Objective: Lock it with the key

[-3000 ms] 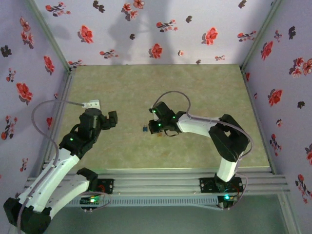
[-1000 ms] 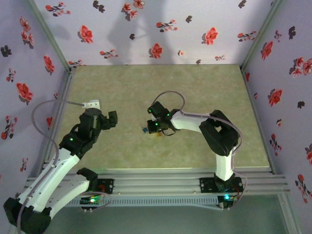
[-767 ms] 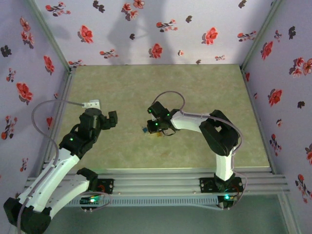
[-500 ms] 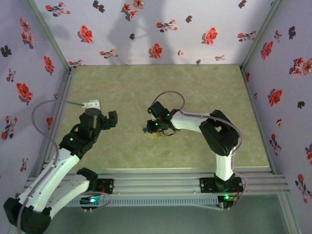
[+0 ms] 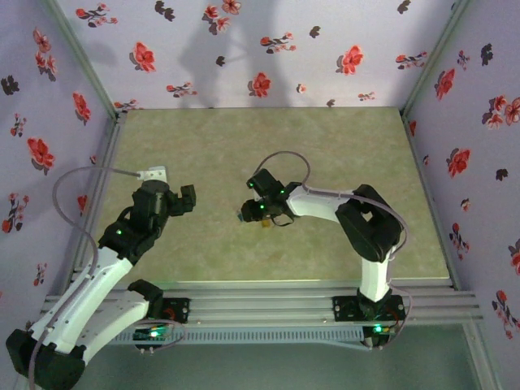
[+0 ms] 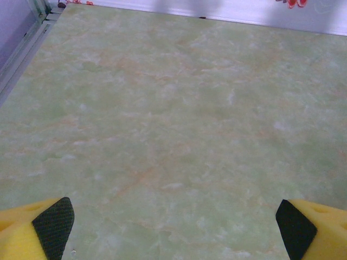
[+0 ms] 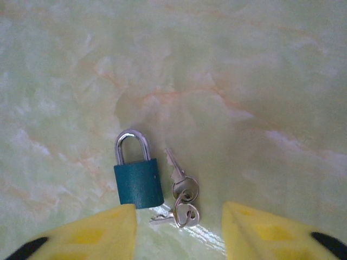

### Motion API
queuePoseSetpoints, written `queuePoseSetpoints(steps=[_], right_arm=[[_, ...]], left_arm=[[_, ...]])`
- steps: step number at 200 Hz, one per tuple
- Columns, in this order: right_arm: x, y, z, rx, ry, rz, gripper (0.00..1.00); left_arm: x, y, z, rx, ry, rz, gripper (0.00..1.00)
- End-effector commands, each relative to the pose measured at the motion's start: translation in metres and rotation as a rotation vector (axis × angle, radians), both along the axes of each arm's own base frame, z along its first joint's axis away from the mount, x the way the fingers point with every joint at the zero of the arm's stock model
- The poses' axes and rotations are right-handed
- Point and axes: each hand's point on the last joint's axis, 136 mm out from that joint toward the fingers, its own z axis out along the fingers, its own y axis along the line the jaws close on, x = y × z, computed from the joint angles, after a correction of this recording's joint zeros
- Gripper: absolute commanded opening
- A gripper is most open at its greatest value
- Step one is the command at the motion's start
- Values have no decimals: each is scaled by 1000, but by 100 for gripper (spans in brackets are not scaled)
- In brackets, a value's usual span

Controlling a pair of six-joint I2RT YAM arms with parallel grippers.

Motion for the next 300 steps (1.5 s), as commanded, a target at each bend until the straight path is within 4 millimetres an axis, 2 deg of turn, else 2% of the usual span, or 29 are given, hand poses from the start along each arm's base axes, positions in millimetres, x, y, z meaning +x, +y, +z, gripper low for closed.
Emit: queuePoseSetpoints(steps=[1, 32, 46, 79, 118, 131, 149, 176, 199, 216, 250, 274, 300], right_arm=[[4, 0, 16, 30, -51, -8, 51], [4, -1, 24, 49, -79, -9, 60], [4, -1, 30, 69, -102, -10, 70], [5, -4, 45, 102, -158, -11, 80], [14, -18, 75, 95, -300, -24, 89], [15, -23, 84, 83, -331, -23, 99], [18, -33, 100, 54, -384, -37, 99], [22, -49, 137, 50, -502, -68, 99], [29, -73, 175, 25, -652, -135, 99], [32, -93, 193, -19, -758, -168, 99], [33, -119, 212, -54, -863, -247, 99], [35, -131, 214, -90, -902, -275, 99], [41, -160, 224, -169, -924, -368, 99]], left_arm=[[3, 6, -2, 24, -8, 27, 100], [4, 6, -4, 25, -2, 27, 100], [4, 5, -5, 25, 0, 26, 100], [5, 5, -7, 29, 8, 27, 100], [6, 4, -7, 30, 12, 26, 100], [5, 4, -8, 32, 14, 25, 100], [5, 4, -9, 28, 16, 28, 100], [5, 5, -9, 25, 16, 32, 100], [5, 5, -10, 20, 18, 35, 100], [5, 4, -10, 15, 19, 38, 100], [5, 4, -11, 4, 20, 41, 100], [5, 4, -11, 3, 24, 42, 100], [5, 3, -13, 5, 25, 40, 100]])
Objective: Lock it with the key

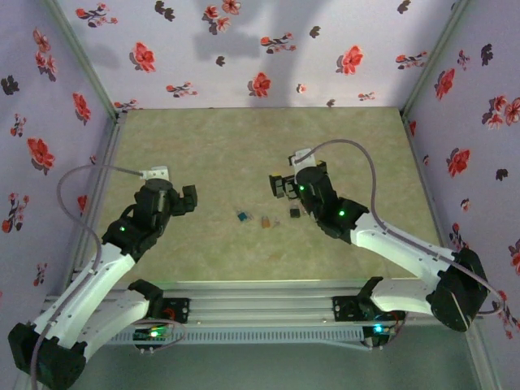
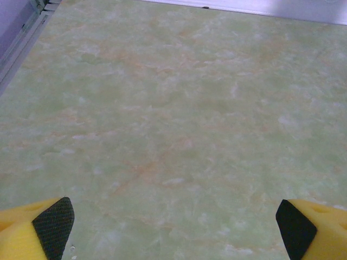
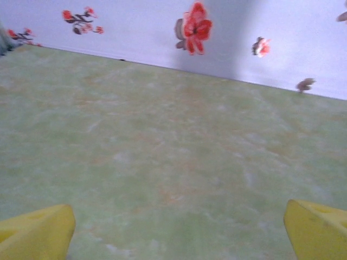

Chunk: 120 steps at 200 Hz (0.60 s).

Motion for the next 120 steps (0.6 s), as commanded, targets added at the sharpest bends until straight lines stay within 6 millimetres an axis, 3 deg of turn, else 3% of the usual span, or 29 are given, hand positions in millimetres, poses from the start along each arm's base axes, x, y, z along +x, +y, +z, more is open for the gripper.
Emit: queuePoseSetpoints(steps=[1, 43, 85, 120], right_arm=[[8, -35, 20, -44, -72, -135, 99], [15, -92, 26, 25, -85, -281, 99], [5, -151, 16, 21, -195, -427, 99], [2, -194, -2, 18, -189, -553, 99]], left_arm=[[2, 5, -4, -2, -7, 34, 100], [2, 4, -8, 7, -3, 26, 100], [2, 3, -11, 6, 1, 27, 100], [3, 4, -14, 4, 8, 32, 100]])
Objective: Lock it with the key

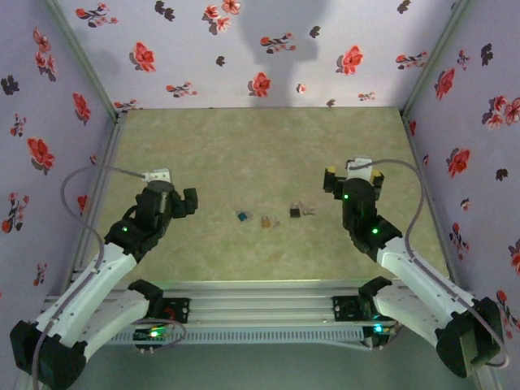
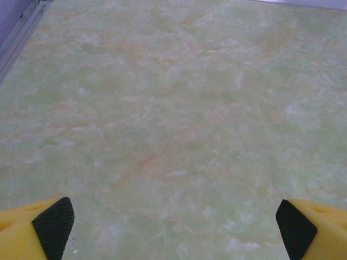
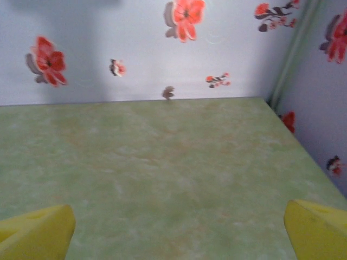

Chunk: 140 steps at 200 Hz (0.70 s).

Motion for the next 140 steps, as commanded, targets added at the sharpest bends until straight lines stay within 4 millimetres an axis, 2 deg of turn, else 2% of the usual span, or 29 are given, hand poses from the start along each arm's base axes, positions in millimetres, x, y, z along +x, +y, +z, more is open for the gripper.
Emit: queuePoseSetpoints(steps=[1, 62, 102, 140], right_arm=[[1, -30, 7, 14, -61, -104, 99], [18, -83, -53, -36, 70, -281, 99], [31, -94, -87, -29, 131, -291, 99], [47, -87, -116, -18, 133, -245, 99]], left_arm=[[4, 3, -1, -9, -17, 33, 100], [3, 3, -13, 14, -3, 24, 100], [3, 1, -16, 25, -2, 12, 100], [3, 0, -17, 36, -4, -1, 100]])
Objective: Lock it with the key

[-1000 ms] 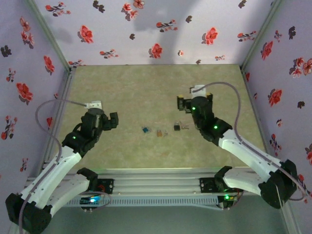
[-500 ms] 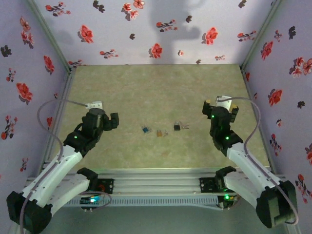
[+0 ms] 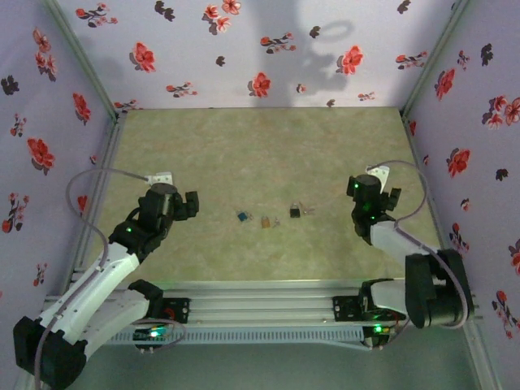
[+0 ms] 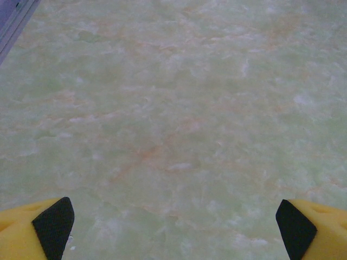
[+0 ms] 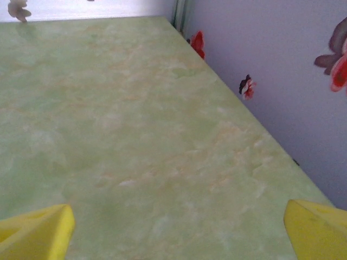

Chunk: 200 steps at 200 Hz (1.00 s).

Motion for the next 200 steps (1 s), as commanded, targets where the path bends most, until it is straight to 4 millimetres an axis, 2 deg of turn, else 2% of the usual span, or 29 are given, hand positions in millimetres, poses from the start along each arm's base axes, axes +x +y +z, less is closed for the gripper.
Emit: queuePoseSetpoints(steps=[1, 30, 59, 76, 99, 112, 121, 134, 149, 167, 200], right_arm=[[14, 7, -5, 26, -73, 38, 99], [33, 24, -8, 25, -58, 143, 99], [42, 37, -17, -4, -54, 237, 99], [39, 23, -17, 14, -68, 160, 99], [40, 10, -22, 79, -104, 145, 99], [39, 11, -37, 161, -90, 195, 99], [41, 11, -31, 143, -165, 210, 99], [40, 11, -35, 166, -94, 196, 99], [40, 10, -32, 149, -149, 199, 99], [39, 11, -34, 160, -110, 198, 99], [40, 10, -34, 161, -116, 196, 99]], left_arm=[[3, 1, -1, 24, -23, 2, 100], [3, -1, -2, 36, -22, -11, 100], [4, -1, -1, 56, -32, -28, 100], [4, -1, -1, 50, -51, -28, 100], [3, -1, -3, 37, -80, -29, 100], [3, -1, -4, 44, -87, -34, 100], [3, 0, -6, 53, -86, -38, 100], [3, 0, -9, 71, -86, -45, 100], [4, 2, -12, 97, -89, -43, 100], [7, 7, -13, 132, -105, -31, 100], [12, 25, -16, 186, -117, 41, 100]])
